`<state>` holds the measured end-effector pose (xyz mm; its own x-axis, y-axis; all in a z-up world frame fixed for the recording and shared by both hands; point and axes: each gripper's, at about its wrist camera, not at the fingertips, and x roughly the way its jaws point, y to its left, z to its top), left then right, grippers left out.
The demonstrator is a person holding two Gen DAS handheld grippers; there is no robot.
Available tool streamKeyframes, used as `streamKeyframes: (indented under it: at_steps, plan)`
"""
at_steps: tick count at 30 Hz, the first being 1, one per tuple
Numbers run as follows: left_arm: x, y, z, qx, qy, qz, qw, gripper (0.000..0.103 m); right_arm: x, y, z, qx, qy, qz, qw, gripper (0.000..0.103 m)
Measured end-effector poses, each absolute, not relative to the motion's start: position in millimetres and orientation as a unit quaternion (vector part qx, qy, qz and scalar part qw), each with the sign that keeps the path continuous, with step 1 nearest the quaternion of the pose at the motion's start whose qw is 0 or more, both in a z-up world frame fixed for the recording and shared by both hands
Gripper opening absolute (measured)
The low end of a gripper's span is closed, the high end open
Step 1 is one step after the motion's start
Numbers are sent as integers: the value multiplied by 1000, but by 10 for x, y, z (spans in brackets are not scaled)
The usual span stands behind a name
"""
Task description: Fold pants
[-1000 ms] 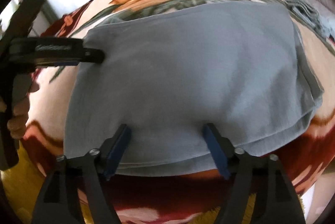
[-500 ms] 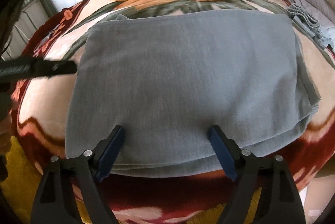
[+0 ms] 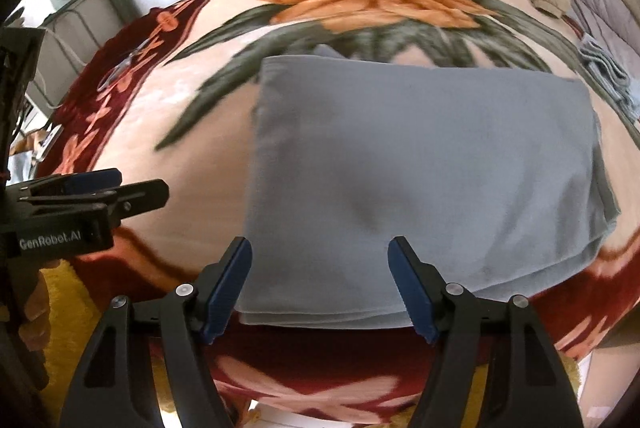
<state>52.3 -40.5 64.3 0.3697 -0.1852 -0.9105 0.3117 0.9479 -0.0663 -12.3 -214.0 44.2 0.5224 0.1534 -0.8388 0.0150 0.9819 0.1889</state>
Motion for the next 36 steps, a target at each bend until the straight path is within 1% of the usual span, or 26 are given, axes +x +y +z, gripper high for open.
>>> streamKeyframes:
  at_steps: [13,25,29,34,36]
  plan:
    - [436,8,589,30,549,-138,824,82,141,-1769,385,65,496,32,865,71]
    - [472,82,494,18,554,-136,821,82,210,-1723,299,73,505,15,860,71]
    - [497,72,451,12,560,-139,817,82,126,-1837,397,76,492,14,867,68]
    - [471,-48,488,6,558,-155,815,82,-1,-2324,529,67,465,-23,882,68]
    - [453,-164,513,5,555,-170,814,82,-18,-2584,503,86,469,-49,878,68]
